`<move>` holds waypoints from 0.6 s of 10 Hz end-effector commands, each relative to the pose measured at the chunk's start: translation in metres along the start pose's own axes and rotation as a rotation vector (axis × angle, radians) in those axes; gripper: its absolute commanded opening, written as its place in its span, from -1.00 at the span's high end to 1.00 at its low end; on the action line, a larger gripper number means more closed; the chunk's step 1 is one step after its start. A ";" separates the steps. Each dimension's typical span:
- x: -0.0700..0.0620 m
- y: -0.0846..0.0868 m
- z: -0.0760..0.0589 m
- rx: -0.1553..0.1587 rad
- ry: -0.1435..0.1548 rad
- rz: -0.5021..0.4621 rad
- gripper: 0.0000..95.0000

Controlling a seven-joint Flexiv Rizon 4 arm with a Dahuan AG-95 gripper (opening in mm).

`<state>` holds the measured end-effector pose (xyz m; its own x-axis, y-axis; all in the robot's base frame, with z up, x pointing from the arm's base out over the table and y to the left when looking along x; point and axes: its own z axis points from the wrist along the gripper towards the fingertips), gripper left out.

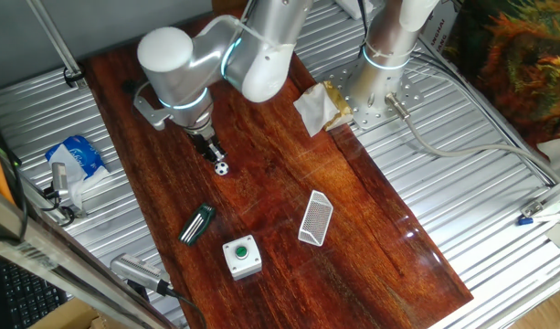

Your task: Push the soccer ball into the goal

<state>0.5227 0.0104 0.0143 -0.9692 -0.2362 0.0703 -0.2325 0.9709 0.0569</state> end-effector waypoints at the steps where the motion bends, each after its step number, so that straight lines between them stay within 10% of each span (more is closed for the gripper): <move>1: 0.000 0.001 0.000 0.006 0.000 -0.015 -1.00; 6: 0.000 0.003 0.000 0.002 -0.005 -0.017 -1.00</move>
<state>0.5218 0.0146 0.0147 -0.9660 -0.2502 0.0643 -0.2466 0.9673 0.0595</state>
